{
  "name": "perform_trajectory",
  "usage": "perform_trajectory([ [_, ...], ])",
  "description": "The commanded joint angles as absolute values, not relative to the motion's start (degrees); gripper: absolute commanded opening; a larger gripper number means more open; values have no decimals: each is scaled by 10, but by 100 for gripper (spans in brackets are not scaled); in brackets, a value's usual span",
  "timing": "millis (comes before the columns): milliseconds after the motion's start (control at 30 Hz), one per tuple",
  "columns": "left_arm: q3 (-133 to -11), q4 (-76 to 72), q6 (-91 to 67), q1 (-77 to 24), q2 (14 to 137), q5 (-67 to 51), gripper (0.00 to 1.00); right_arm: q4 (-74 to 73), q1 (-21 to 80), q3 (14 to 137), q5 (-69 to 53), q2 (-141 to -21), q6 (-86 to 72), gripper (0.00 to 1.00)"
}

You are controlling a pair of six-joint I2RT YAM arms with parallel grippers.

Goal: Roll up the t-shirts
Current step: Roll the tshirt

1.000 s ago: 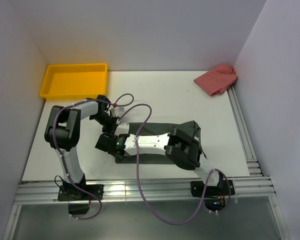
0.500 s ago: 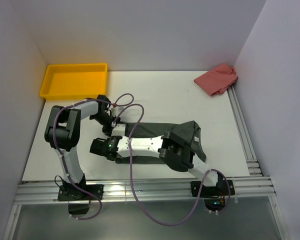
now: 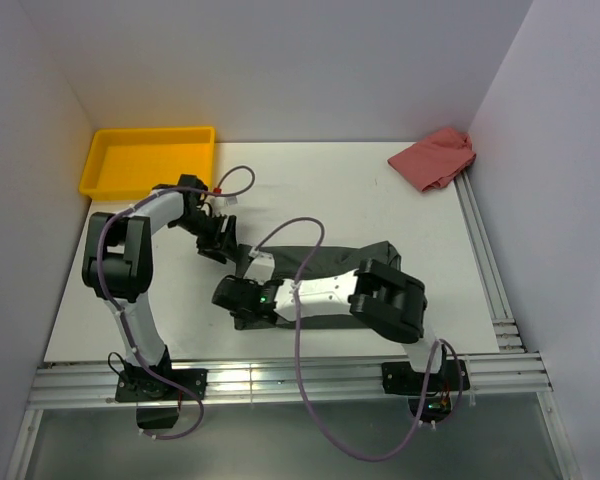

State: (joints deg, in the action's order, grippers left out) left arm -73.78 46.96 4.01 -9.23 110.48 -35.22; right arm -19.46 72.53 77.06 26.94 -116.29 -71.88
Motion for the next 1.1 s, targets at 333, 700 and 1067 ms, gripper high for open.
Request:
perform_trajectory([
  [333, -674, 441, 88, -65, 1055, -428, 61, 393, 667, 435, 98, -1085, -814, 0],
  [700, -657, 385, 76, -81, 1093, -494, 60, 566, 657, 362, 66, -1136, -898, 0],
  [1067, -676, 372, 40, -117, 1113, -434, 25, 513, 652, 375, 62, -1137, -904, 8],
])
